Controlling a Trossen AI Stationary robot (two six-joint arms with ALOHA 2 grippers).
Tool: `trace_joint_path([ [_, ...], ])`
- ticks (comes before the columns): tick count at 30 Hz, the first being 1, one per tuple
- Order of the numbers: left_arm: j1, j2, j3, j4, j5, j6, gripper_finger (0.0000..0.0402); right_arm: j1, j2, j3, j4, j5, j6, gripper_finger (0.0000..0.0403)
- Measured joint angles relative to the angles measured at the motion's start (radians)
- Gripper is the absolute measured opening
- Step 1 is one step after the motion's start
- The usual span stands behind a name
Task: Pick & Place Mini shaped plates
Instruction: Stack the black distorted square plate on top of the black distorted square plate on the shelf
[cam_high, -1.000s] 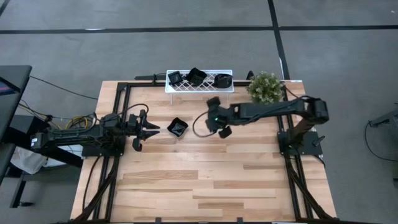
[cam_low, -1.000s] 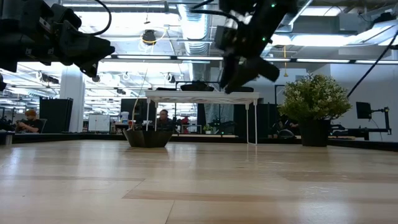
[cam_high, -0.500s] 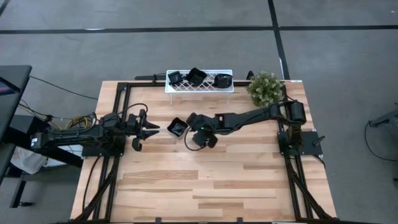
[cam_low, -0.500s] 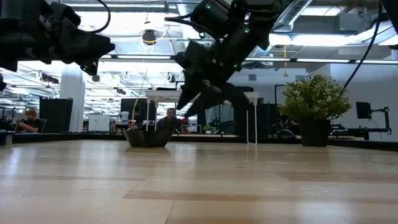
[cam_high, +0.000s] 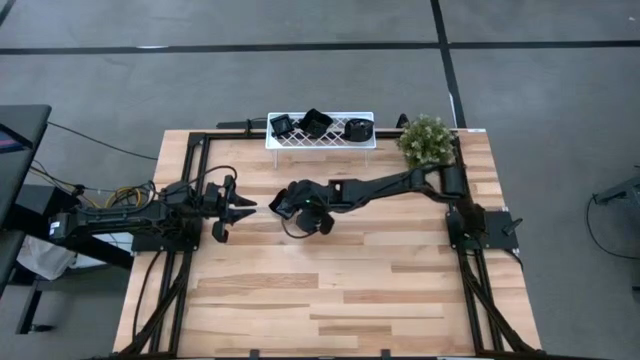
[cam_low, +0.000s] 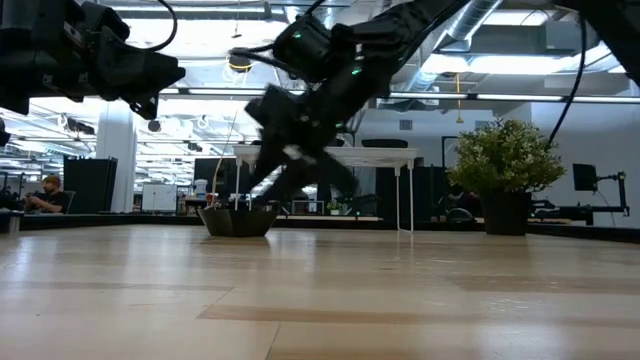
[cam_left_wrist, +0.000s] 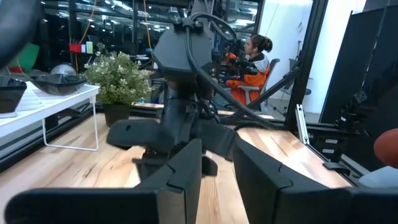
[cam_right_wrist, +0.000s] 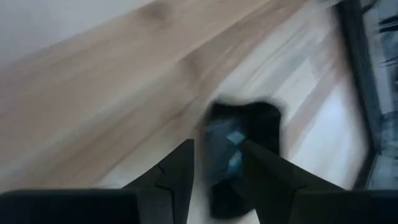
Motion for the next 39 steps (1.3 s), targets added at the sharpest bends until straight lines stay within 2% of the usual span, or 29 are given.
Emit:
trace_joint_path([
  [7, 0.0, 0.003, 0.0, 0.015, 0.0, 0.0, 0.0095, -0.014, 0.061, 0.064, -0.017, -0.005, 0.002, 0.0129],
  [19, 0.0, 0.006, 0.0, 0.035, 0.0, 0.0, 0.0095, -0.033, 0.071, 0.079, -0.07, -0.028, 0.032, 0.0128],
  [39, 0.0, 0.006, 0.0, 0.037, 0.0, 0.0, 0.0095, -0.053, 0.1, 0.079, -0.085, -0.024, 0.037, 0.0054],
])
